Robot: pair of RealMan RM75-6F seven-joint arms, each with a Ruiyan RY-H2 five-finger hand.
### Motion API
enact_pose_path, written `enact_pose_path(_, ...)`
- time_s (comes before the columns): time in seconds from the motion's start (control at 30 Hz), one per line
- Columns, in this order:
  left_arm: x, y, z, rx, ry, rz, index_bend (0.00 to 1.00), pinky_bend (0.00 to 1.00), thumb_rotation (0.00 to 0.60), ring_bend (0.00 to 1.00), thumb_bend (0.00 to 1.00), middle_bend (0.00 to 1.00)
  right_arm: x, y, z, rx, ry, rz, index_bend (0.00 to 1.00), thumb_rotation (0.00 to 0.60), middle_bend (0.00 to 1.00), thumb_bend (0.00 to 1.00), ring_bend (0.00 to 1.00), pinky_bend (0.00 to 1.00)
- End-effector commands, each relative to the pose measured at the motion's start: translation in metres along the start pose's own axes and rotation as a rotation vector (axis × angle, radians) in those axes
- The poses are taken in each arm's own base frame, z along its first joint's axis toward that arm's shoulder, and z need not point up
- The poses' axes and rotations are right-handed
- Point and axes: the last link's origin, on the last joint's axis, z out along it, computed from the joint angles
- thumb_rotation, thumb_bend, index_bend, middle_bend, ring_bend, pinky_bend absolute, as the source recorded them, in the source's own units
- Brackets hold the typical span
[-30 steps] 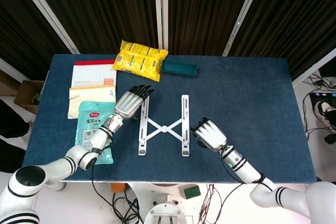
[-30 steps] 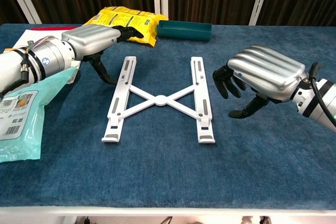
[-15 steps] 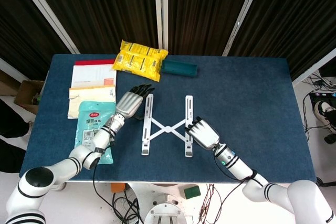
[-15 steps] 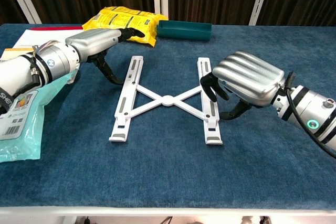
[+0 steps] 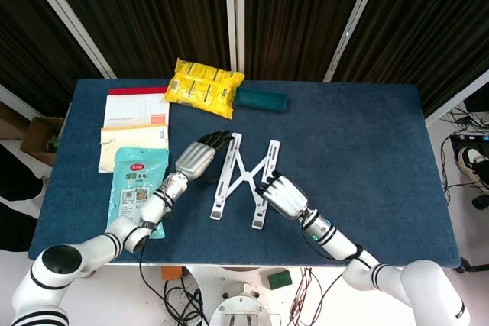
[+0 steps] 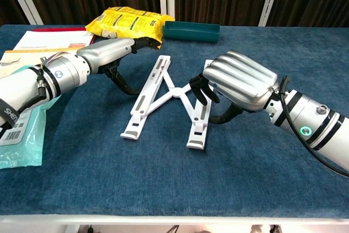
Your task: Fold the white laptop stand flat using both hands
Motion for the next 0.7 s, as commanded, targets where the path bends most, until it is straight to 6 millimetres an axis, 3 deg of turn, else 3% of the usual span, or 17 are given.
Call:
enact_pose_path(0.03,-0.003,0.006,0.0,-0.024,-0.008,-0.002,0.06,0.14,0.6,0.0,0.0,0.0,0.0,-0.002,0.002,0.002,0.001,0.0,0.69,0.6,0.75,0.0,0.66,0.59)
enact_pose_path(0.27,-0.002,0.014,-0.002,-0.044,0.002,-0.032,0.06,0.14,0.6,0.0,0.0,0.0,0.0,-0.006,0.004,0.005,0.009,0.005,0.69,0.6,0.75,0.0,0.66,0.59)
enact_pose_path(0.4,0.013,-0.001,-0.01,-0.002,0.052,-0.018,0.06,0.14,0.6,0.0,0.0,0.0,0.008,-0.006,0.0,0.036,-0.008,0.052,0.64,0.6,0.69,0.0,0.63,0.58)
enact_pose_path(0.5,0.036,-0.018,-0.029,0.046,0.122,-0.046,0.06,0.14,0.6,0.0,0.0,0.0,0.027,0.001,0.0,0.089,-0.054,0.088,0.45,0.6,0.56,0.0,0.53,0.48)
enact_pose_path(0.6,0.064,-0.034,-0.058,0.093,0.195,-0.062,0.06,0.14,0.6,0.0,0.0,0.0,0.056,0.011,0.011,0.148,-0.155,0.055,0.16,0.6,0.37,0.0,0.28,0.22)
enact_pose_path(0.7,0.084,-0.046,-0.091,0.137,0.254,-0.05,0.06,0.14,0.6,0.0,0.0,0.0,0.079,0.016,0.027,0.203,-0.296,-0.025,0.01,0.6,0.16,0.0,0.05,0.03)
